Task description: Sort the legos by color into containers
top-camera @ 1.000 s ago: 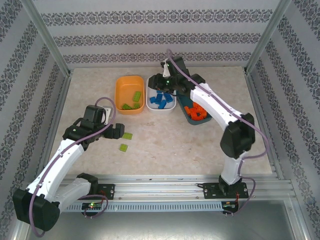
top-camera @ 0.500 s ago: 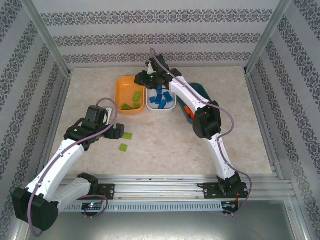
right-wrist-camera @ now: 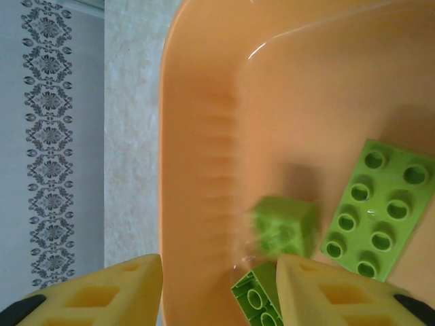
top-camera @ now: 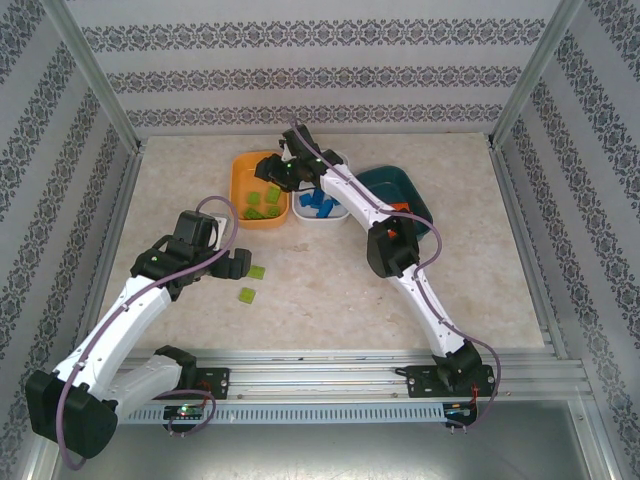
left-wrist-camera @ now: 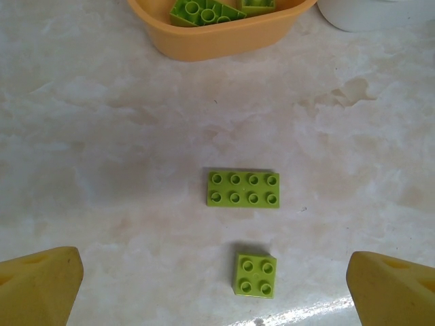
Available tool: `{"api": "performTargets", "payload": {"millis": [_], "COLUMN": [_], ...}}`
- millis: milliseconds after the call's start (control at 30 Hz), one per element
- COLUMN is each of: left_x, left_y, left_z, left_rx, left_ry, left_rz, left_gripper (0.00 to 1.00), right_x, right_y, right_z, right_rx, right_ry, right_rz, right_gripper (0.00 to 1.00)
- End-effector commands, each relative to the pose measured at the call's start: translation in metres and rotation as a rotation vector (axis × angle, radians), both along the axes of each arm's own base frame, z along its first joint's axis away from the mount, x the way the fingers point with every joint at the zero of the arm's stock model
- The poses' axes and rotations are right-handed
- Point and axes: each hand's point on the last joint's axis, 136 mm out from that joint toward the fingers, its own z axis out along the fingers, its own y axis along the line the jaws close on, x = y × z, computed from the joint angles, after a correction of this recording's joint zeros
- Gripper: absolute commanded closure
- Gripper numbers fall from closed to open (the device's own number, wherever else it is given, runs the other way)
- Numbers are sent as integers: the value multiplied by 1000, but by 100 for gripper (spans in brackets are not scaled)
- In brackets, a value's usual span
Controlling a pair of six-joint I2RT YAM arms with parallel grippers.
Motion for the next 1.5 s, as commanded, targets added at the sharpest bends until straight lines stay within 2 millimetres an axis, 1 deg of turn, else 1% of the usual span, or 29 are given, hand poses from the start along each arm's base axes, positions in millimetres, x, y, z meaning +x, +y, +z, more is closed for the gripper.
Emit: {"api": "performTargets", "payload": {"millis": [0, 67, 233, 300, 400, 500, 567, 633, 700, 767, 833, 867, 900, 933, 1000, 1067, 1167, 1233, 1300, 1467], "left_x": [1, 1, 2, 2, 2, 1, 1, 0, 0, -1, -3, -4, -7, -8, -12, -15, -14, -18, -26, -36], "left_y": [-6, -5, -5, -4, -4, -5, -7, -8, -9, -10, -14, -17, -23, -27, -32, -36, -36, -35, -39, -42], "left_z": [3, 3, 3, 2, 2, -1, -3, -6, -9, -13, -20, -26, -33, -39, -51, -57, -60, -63, -68, -79], "left_rx": [-7, -5, -3, 0, 2, 0, -4, -5, -4, -7, -13, -23, -33, -29, -13, -8, 12, 26, 24, 32], "left_ry": [-16, -18, -18, -17, -15, -5, 4, 16, 33, 55, 90, 119, 154, 185, 259, 301, 353, 408, 457, 471], "left_rz": [-26, -26, -25, -22, -24, -30, -38, -43, -46, -48, -54, -62, -80, -91, -94, -90, -74, -50, -34, 5], "left_gripper": [0, 0, 0, 0, 0, 0, 0, 0, 0, 2, 5, 7, 9, 10, 11, 12, 15, 17, 17, 19], "right_x": [2, 1, -2, -4, -13, -34, -55, -77, -104, -127, -149, -161, -173, -182, -206, -225, -247, -257, -264, -271], "right_y": [11, 10, 8, 6, 4, 3, 1, -4, -13, -27, -48, -62, -76, -87, -106, -124, -145, -153, -157, -157], "right_z": [24, 26, 35, 43, 61, 83, 93, 100, 101, 93, 76, 61, 49, 41, 23, 10, -3, -11, -18, -19], "right_rx": [43, 39, 31, 29, 18, -1, -47, -86, -119, -139, -160, -184, -207, -223, -243, -276, -312, -314, -311, -273], "right_ry": [-57, -60, -69, -80, -104, -128, -164, -205, -225, -222, -201, -176, -156, -143, -108, -90, -79, -70, -56, -55], "right_rz": [9, 11, 20, 26, 45, 93, 122, 140, 158, 158, 145, 136, 125, 114, 119, 115, 113, 113, 112, 112], "right_gripper": [47, 43, 40, 40, 39, 38, 37, 37, 36, 36, 35, 35, 35, 35, 35, 35, 35, 35, 35, 35]}}
